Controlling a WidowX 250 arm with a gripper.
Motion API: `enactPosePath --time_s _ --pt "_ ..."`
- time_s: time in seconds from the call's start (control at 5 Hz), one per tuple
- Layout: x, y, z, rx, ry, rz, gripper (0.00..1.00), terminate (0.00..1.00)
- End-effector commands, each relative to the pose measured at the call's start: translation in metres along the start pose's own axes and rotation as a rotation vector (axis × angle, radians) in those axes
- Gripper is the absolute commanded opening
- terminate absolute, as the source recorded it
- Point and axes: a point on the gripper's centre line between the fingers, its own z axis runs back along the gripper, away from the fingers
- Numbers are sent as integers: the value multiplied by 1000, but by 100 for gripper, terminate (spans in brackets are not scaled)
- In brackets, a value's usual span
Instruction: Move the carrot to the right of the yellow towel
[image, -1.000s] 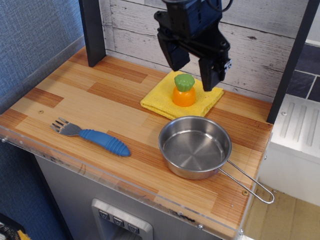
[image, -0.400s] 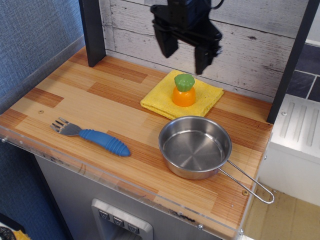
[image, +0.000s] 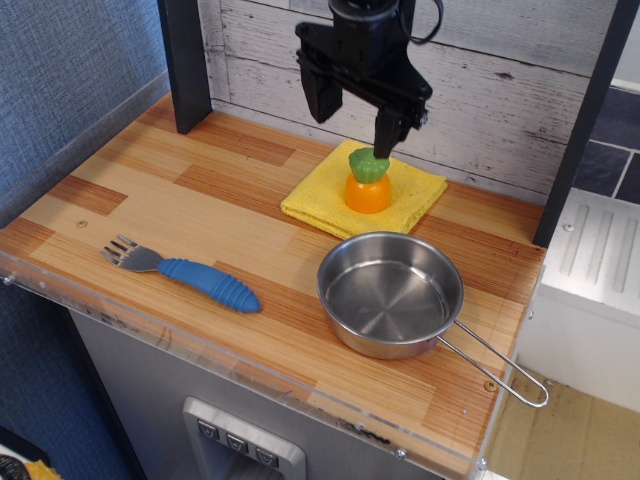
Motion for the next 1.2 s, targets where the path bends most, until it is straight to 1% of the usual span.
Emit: enactPosePath --time_s 0.0,0.2,0.4,0.8,1.0 --pt "20 4 0 38 -29 13 100 0" --pt "20 3 -7 80 1 25 100 0" --pt "21 6 -16 80 18 39 100 0" --pt "13 2 -38 78 80 48 100 0" --pt "13 6 -43 79 82 70 100 0"
